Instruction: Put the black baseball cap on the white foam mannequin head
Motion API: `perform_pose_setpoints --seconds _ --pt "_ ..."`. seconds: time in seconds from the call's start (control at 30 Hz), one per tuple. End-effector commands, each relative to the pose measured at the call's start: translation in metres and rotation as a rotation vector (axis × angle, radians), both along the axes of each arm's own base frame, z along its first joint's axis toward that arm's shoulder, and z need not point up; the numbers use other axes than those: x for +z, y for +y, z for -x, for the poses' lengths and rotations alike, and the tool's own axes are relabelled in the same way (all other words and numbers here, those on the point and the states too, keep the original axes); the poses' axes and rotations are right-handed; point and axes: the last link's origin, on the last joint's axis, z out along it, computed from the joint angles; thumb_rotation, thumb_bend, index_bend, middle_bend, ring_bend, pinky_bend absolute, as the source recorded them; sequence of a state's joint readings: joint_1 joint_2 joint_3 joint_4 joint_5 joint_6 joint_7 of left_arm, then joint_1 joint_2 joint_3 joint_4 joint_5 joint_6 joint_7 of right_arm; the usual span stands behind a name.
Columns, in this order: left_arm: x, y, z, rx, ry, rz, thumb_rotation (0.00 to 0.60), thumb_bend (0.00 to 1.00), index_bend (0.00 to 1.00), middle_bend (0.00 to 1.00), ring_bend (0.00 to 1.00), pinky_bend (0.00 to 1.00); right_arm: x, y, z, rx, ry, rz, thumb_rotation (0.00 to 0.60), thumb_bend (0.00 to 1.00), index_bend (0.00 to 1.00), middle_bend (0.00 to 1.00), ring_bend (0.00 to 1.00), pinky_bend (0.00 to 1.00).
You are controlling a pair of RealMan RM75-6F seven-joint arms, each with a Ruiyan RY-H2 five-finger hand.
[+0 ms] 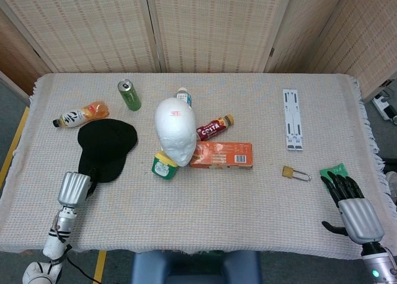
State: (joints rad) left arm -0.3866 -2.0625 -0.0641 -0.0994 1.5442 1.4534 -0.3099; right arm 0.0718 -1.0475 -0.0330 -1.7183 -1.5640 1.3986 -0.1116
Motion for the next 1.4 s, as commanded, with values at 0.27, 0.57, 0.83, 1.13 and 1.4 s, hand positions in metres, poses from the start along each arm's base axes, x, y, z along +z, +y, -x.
perform_pose_setpoints --seconds 0.27,0.57,0.83,1.13,1.4 --pt "0.014 0.026 -0.013 0.000 -0.067 -0.094 0.600 0.47 0.61 1.00 1.00 1.00 0.001 0.002 0.000 -0.006 0.003 -0.015 0.600 0.00 0.00 0.00 0.00 0.00" --pt "0.028 0.042 -0.021 -0.027 -0.078 -0.149 0.600 0.43 0.72 1.00 1.00 1.00 0.004 0.003 0.000 -0.010 0.000 -0.026 0.600 0.00 0.00 0.00 0.00 0.00" --pt "0.051 0.051 -0.035 -0.117 -0.104 -0.232 0.600 0.48 0.73 1.00 1.00 1.00 0.006 0.005 -0.001 -0.002 -0.006 -0.037 0.600 0.00 0.00 0.00 0.00 0.00" --pt "0.099 0.077 -0.068 -0.279 -0.130 -0.400 0.600 0.50 0.73 1.00 1.00 1.00 0.010 0.007 -0.003 0.007 -0.020 -0.037 0.600 0.00 0.00 0.00 0.00 0.00" --pt "0.135 0.109 -0.113 -0.412 -0.145 -0.528 0.600 0.51 0.73 1.00 1.00 1.00 0.012 0.007 -0.003 0.005 -0.025 -0.032 0.600 0.00 0.00 0.00 0.00 0.00"
